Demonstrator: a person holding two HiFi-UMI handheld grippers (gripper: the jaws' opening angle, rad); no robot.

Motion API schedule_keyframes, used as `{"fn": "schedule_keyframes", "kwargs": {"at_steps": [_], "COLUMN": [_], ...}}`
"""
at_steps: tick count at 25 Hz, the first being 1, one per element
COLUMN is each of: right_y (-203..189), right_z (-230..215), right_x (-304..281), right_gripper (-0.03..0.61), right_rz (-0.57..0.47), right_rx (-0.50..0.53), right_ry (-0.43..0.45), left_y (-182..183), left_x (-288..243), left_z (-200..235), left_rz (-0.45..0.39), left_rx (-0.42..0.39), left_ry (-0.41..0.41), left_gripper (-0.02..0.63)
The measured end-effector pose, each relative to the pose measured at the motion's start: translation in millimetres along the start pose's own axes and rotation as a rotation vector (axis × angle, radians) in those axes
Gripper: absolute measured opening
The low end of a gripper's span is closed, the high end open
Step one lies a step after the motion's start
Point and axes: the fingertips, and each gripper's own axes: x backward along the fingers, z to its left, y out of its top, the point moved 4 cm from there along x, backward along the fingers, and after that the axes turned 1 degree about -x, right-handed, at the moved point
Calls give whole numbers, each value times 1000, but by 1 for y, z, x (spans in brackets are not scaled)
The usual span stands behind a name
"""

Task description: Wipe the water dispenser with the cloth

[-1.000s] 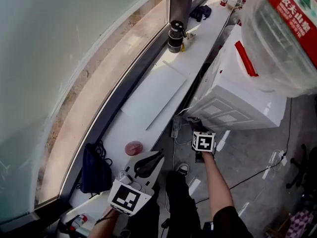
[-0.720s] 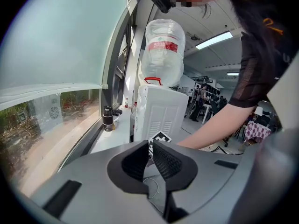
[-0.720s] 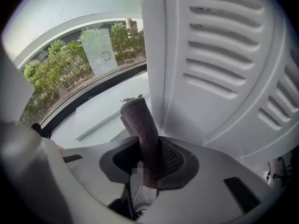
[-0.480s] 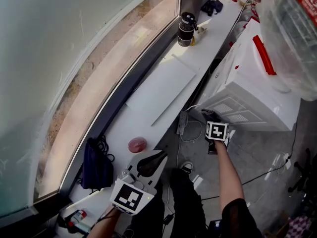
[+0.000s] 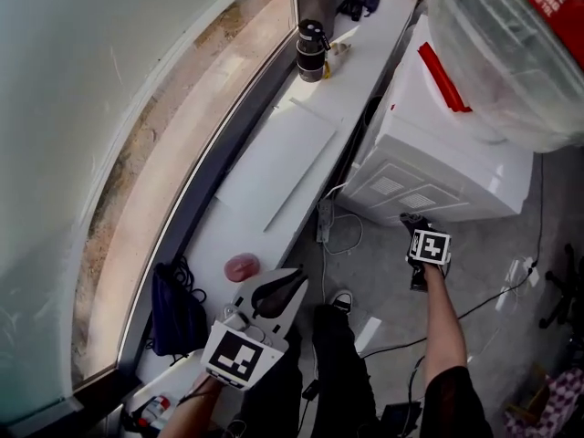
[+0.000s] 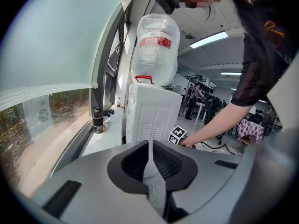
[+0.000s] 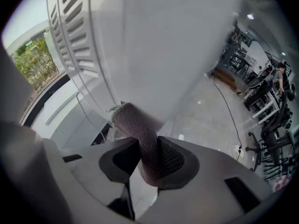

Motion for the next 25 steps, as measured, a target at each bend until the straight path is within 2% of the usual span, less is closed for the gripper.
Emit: {"fn": "schedule_keyframes", "kwargs": {"at_steps": [3,5,8,11,14,20,25], "right_y": [-11,-18,-38,-47,-49,-42,-24], "right_z": [-23,-40,-53,-38,-28,-1,13], "right_x": [10,17,37,53,86,177,274], "right_gripper": [112,109,106,106,106,106,104], "right_rz": [11,10,75,48,-2,-132,-263], "right_rx": [-53,-47,-30,-43,-49,-65,-98], "right_ry": [-24,-75,-138,-50,-28,89,170], "left_y": [5,9,12,20,31,60,87], "left_x": [-5,-6,-2,8,26,66,92], "left_z": [-9,-14,-21,-26,-32,-33,-37], "left_rz": [1,0,8,9,7,-1,-51], "left_rx": [-11,-16,-22,-32,-48,-90,-95], "left_ry": [-28,-44,-60,-73,-89,-86,-76], "left_gripper": [28,28,28,28,28,28,28]}}
